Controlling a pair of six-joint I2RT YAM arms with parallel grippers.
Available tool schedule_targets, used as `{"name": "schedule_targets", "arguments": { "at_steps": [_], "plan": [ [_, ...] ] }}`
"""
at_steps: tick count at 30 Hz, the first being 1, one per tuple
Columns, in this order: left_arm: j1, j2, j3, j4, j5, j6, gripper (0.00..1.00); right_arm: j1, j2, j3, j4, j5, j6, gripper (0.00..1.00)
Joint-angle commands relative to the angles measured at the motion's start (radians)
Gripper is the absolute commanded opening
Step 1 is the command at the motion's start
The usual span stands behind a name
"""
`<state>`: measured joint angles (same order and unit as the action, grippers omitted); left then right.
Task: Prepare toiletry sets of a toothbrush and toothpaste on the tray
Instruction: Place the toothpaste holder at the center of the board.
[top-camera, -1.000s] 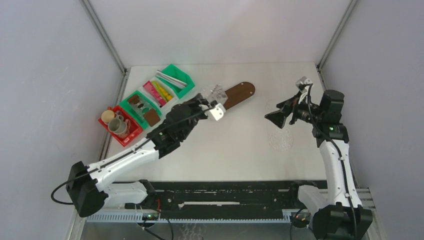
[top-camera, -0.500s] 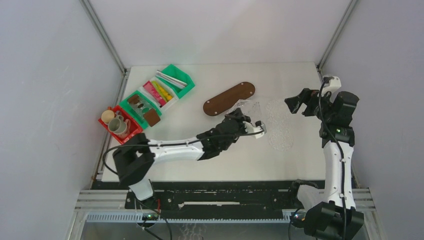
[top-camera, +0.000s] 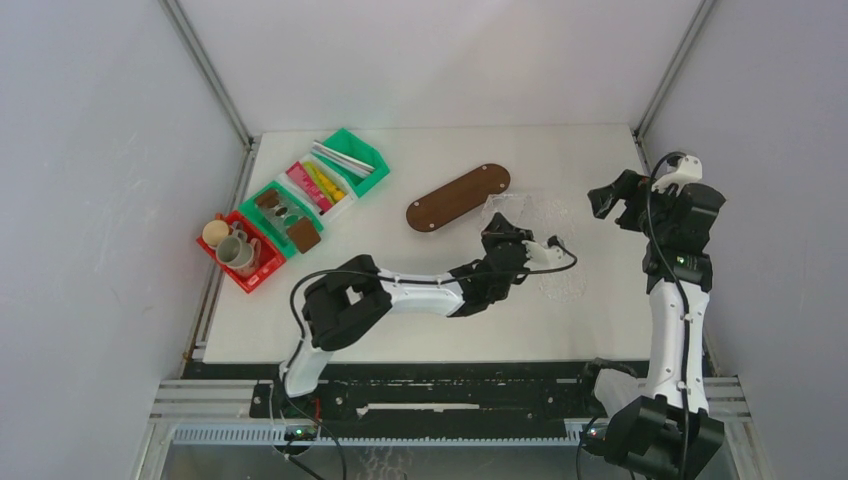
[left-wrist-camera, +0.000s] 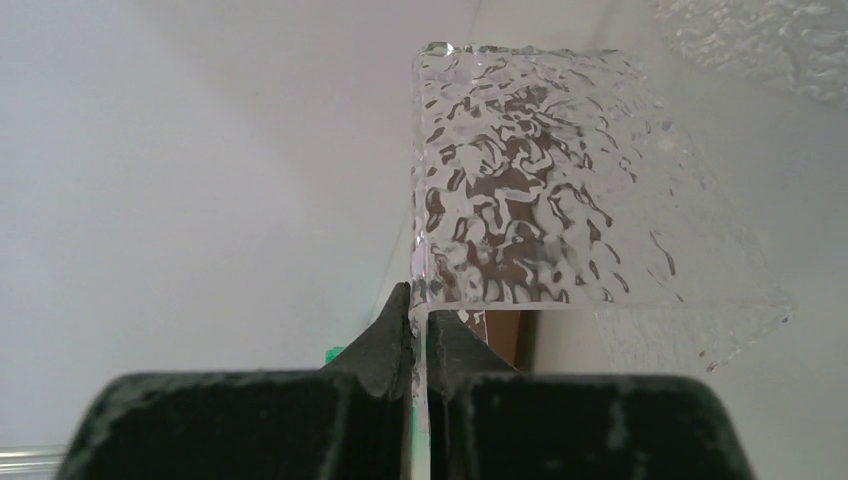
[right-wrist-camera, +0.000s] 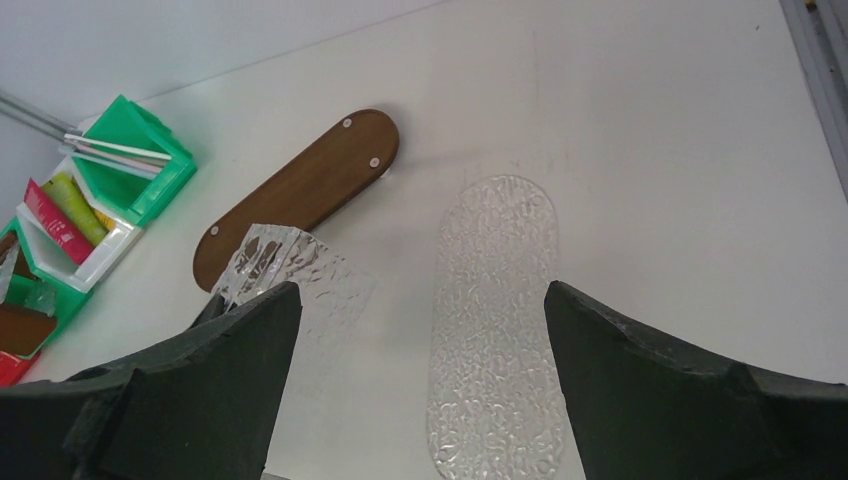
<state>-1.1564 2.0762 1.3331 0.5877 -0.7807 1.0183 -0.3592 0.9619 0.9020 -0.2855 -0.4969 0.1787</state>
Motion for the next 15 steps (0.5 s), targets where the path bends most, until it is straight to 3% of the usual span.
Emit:
{"name": "schedule_targets", "arguments": {
  "at_steps": [1, 15],
  "plan": [
    [-0.010, 0.032, 0.111, -0.016, -0.083, -0.058, 0.00, -0.022, 0.001, -0.002, 0.048, 0.004, 0.029, 1.00],
    [-0.011, 0.159, 0.234, -0.209, -0.133, -0.122, 0.00, -0.029, 0.006, -0.009, 0.058, -0.029, 0.035, 1.00]
  ]
}}
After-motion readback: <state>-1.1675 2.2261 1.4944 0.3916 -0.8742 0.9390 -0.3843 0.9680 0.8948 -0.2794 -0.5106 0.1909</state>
